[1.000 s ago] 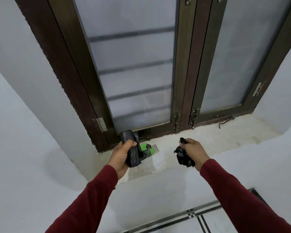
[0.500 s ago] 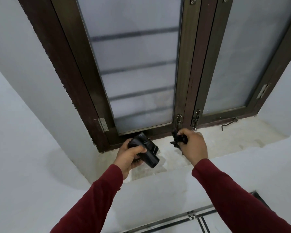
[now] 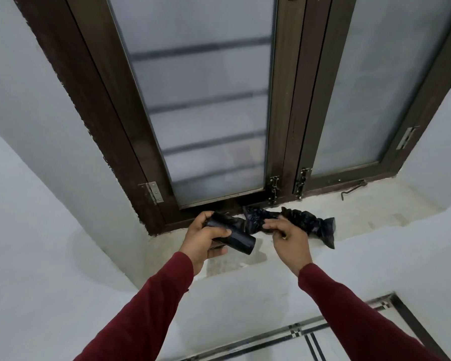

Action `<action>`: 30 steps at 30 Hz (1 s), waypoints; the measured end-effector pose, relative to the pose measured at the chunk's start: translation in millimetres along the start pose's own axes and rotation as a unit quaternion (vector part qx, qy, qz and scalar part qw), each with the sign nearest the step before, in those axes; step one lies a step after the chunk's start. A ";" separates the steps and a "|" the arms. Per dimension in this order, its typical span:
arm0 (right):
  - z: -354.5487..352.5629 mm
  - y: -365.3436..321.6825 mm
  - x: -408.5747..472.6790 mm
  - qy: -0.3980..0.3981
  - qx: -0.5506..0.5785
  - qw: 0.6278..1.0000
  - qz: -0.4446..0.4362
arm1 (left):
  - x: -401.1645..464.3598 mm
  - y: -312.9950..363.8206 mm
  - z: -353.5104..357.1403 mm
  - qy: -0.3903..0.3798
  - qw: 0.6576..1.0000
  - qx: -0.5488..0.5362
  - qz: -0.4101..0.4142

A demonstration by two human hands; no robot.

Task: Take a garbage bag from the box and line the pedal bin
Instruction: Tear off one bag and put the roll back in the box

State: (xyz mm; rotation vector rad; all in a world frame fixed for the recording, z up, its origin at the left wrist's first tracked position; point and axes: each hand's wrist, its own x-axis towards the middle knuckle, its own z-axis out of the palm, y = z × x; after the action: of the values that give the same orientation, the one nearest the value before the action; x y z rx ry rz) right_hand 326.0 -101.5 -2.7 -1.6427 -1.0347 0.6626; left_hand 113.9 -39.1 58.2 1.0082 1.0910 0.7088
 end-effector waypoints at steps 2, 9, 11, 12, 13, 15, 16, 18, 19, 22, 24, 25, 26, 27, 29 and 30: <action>-0.1 -23.7 -5.6 -0.056 0.177 0.972 0.143 | 0.1 0.5 3.0 -0.018 1.000 -0.010 0.002; -10.8 -50.2 -6.7 -0.306 0.413 0.755 0.407 | -0.8 6.1 9.2 -0.105 0.994 -0.001 0.026; -10.8 -55.5 -4.4 -0.289 0.407 0.766 0.405 | -0.9 7.3 8.6 -0.117 0.992 0.024 0.034; -10.3 -56.2 -3.0 -0.283 0.400 0.774 0.401 | -0.1 7.6 8.0 -0.119 0.992 0.033 0.038; -10.1 -56.4 -1.6 -0.276 0.398 0.780 0.396 | 1.0 7.9 7.7 -0.119 0.991 0.038 0.041; -8.8 -54.0 0.8 -0.261 0.411 0.781 0.391 | 4.5 8.4 6.5 -0.113 0.992 0.038 0.042; -8.6 -52.5 1.7 -0.256 0.420 0.779 0.389 | 6.7 8.7 6.4 -0.109 0.992 0.040 0.042; -8.5 -50.5 2.5 -0.240 0.431 0.780 0.387 | 10.8 8.6 6.1 -0.097 0.992 0.060 0.045; -8.3 -49.8 3.3 -0.234 0.426 0.787 0.380 | 12.8 8.0 6.2 -0.089 0.992 0.077 0.049; -7.0 -53.0 4.6 -0.229 0.413 0.807 0.356 | 19.8 5.5 6.4 -0.079 0.991 0.094 0.056; -6.3 -57.1 7.8 -0.211 0.392 0.829 0.339 | 25.2 5.2 6.6 -0.083 0.991 0.085 0.058; -6.1 -57.9 10.3 -0.202 0.365 0.845 0.333 | 26.9 5.7 6.6 -0.086 0.991 0.081 0.063; -5.2 -58.7 13.7 -0.195 0.341 0.857 0.334 | 28.8 6.9 6.4 -0.091 0.990 0.080 0.069; -4.3 -59.0 16.6 -0.197 0.325 0.860 0.341 | 30.2 7.7 6.1 -0.097 0.989 0.084 0.076; -1.4 -63.2 20.2 -0.218 0.323 0.846 0.365 | 33.8 8.6 6.8 -0.113 0.985 0.101 0.087; 0.4 -66.2 21.4 -0.232 0.319 0.840 0.373 | 35.5 9.3 7.7 -0.119 0.983 0.110 0.092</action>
State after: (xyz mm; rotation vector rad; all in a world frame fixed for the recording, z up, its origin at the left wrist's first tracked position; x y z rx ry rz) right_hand 315.6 -76.6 61.4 -1.2512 -0.3445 1.7837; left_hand 132.9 -7.0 54.3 1.3604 0.8869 0.6048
